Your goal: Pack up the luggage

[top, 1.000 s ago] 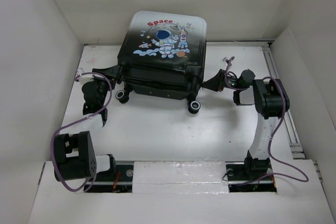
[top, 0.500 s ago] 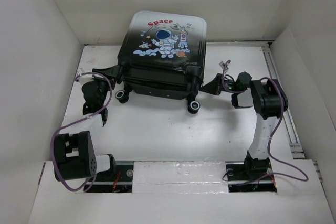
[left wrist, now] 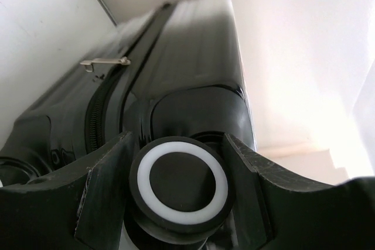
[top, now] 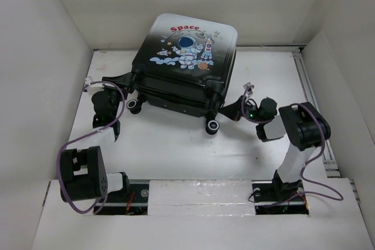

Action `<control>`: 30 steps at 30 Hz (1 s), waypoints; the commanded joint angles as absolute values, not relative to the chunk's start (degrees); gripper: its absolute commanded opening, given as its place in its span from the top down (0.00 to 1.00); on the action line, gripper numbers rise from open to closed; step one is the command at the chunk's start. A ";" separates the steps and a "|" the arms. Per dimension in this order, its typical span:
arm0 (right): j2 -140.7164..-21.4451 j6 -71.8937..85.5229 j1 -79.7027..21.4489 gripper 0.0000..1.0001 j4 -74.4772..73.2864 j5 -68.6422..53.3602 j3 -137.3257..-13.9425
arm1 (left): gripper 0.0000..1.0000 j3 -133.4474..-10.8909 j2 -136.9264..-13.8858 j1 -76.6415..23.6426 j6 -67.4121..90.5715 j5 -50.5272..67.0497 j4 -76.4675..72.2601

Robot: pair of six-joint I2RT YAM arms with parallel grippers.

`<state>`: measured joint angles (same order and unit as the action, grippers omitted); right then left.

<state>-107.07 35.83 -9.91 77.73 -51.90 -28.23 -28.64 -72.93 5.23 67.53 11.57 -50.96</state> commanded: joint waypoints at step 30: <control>-78.49 9.14 -25.06 1.00 30.59 -38.23 -35.16 | 0.13 -34.27 -40.43 -20.16 39.40 -10.15 -29.37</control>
<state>-79.20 11.09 -26.70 23.81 -36.36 -30.30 -29.47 -42.54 -8.75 48.69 -6.92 -30.33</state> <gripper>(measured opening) 0.152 0.886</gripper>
